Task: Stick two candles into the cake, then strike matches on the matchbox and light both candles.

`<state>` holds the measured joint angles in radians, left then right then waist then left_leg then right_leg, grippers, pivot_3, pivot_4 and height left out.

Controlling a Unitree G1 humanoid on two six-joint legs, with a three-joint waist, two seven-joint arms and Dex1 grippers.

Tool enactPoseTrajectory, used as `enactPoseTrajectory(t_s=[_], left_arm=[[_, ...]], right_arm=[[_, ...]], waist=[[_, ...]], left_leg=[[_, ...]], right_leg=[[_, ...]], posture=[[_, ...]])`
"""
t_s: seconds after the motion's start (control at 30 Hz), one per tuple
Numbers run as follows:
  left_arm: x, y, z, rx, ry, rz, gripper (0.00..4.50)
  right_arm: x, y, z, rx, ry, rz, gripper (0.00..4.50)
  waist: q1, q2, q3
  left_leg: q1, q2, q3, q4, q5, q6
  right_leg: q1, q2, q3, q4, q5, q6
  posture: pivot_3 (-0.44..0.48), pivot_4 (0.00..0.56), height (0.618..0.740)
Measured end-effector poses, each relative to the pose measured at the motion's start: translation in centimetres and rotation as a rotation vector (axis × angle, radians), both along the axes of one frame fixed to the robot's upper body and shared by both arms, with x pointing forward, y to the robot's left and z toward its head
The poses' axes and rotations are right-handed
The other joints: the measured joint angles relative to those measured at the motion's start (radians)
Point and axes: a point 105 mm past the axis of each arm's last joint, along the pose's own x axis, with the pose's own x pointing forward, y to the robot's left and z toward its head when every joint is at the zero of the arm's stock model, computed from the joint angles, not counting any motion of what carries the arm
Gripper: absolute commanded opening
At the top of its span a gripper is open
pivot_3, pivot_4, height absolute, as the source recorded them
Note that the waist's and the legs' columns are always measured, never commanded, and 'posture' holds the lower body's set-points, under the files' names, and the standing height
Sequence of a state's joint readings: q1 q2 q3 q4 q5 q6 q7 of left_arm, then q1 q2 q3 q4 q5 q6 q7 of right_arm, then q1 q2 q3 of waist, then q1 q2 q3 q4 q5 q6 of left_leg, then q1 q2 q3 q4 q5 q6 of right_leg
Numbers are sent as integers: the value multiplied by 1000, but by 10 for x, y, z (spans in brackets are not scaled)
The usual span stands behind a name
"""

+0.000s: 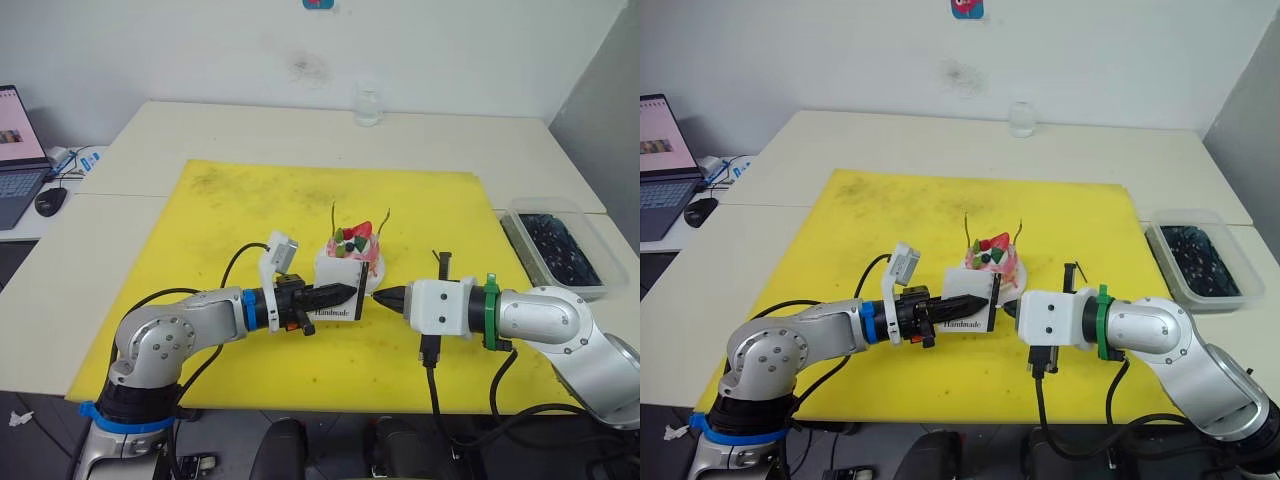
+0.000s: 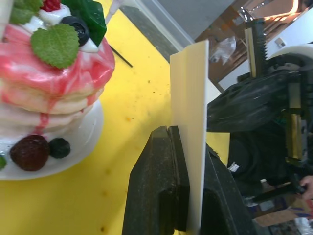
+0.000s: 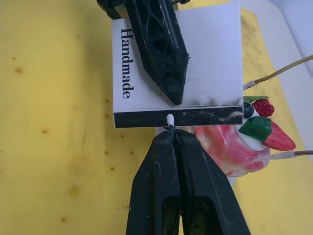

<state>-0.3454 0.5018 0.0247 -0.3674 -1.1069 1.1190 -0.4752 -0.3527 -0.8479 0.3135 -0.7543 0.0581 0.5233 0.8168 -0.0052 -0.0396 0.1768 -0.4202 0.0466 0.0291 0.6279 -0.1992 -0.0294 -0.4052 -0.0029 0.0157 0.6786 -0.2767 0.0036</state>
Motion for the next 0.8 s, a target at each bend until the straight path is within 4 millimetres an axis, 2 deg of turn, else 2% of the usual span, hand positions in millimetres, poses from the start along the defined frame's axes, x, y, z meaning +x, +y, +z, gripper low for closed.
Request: enactPoseTrajectory(t_s=[0.2, 0.47, 0.8], left_arm=[[7, 0, 0, 27, -59, 43, 0], [7, -3, -3, 44, -104, 66, 0], [4, -8, -4, 42, -111, 40, 0]], right_arm=[[9, -2, 0, -31, -27, -13, 49], [12, -6, -3, -60, 43, -71, 49], [11, 6, -4, -43, 62, -67, 49]], waist=[[0, 0, 0], [0, 0, 0], [0, 0, 0]], left_leg=[[0, 0, 0, 0, 0, 0], [0, 0, 0, 0, 0, 0], [0, 0, 0, 0, 0, 0]], right_leg=[[0, 0, 0, 0, 0, 0], [0, 0, 0, 0, 0, 0], [0, 0, 0, 1, 0, 0]], posture=[[0, 150, 740], [0, 150, 740], [0, 150, 740]])
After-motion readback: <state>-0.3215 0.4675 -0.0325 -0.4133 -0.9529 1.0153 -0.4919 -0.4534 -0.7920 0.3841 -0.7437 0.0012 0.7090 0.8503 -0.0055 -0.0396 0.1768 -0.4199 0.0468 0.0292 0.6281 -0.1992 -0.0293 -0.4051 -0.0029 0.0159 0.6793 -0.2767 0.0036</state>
